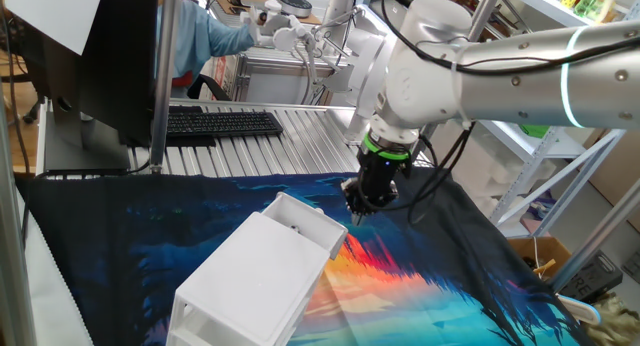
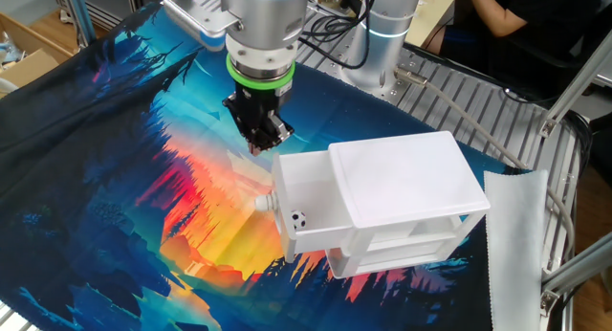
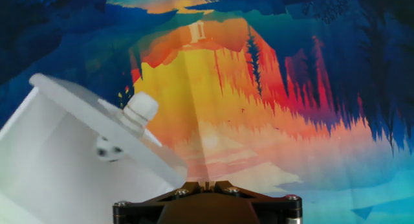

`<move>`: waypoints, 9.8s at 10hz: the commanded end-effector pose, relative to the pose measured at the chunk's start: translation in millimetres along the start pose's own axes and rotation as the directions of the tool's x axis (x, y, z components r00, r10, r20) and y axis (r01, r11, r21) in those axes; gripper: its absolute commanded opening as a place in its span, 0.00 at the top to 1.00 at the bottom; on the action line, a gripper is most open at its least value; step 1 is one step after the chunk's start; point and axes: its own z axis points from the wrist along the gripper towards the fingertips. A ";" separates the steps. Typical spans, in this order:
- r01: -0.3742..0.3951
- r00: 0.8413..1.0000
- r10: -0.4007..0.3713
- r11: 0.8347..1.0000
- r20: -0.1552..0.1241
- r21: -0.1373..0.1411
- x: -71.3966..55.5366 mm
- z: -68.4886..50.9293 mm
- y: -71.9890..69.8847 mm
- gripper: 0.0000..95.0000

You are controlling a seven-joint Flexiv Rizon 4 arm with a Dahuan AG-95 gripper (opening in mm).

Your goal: Grasp the handle and close the drawer

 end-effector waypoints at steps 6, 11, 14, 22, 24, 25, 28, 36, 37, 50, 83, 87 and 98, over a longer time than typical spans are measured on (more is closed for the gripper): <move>-0.388 0.922 0.381 0.913 -0.072 -0.124 -1.7 4.1 12.8 1.00; -0.423 0.906 0.417 0.899 -0.073 -0.116 -8.0 -7.6 27.0 1.00; -0.425 0.905 0.420 0.899 -0.065 -0.108 -17.4 -7.3 27.6 1.00; -0.427 0.904 0.424 0.899 -0.050 -0.091 -22.6 -1.0 36.6 1.00; -0.441 0.897 0.439 0.894 -0.048 -0.084 -26.0 -4.8 43.2 1.00; -0.445 0.895 0.442 0.892 -0.050 -0.083 -27.5 -7.9 46.4 1.00; -0.456 0.890 0.453 0.886 -0.050 -0.081 -34.0 -8.0 48.7 1.00; -0.485 0.874 0.483 0.871 -0.049 -0.075 -45.4 -4.9 55.8 1.00; -0.489 0.872 0.486 0.869 -0.050 -0.074 -47.5 -6.8 56.5 1.00; -0.507 0.862 0.505 0.859 -0.045 -0.069 -52.0 2.8 61.7 0.80; -0.532 0.846 0.533 0.845 -0.001 -0.059 -55.5 38.3 73.1 0.60; -0.519 0.854 0.520 0.853 0.000 -0.061 -55.5 38.2 73.0 1.00; -0.521 0.853 0.521 0.852 -0.005 -0.057 -50.9 36.3 78.5 1.00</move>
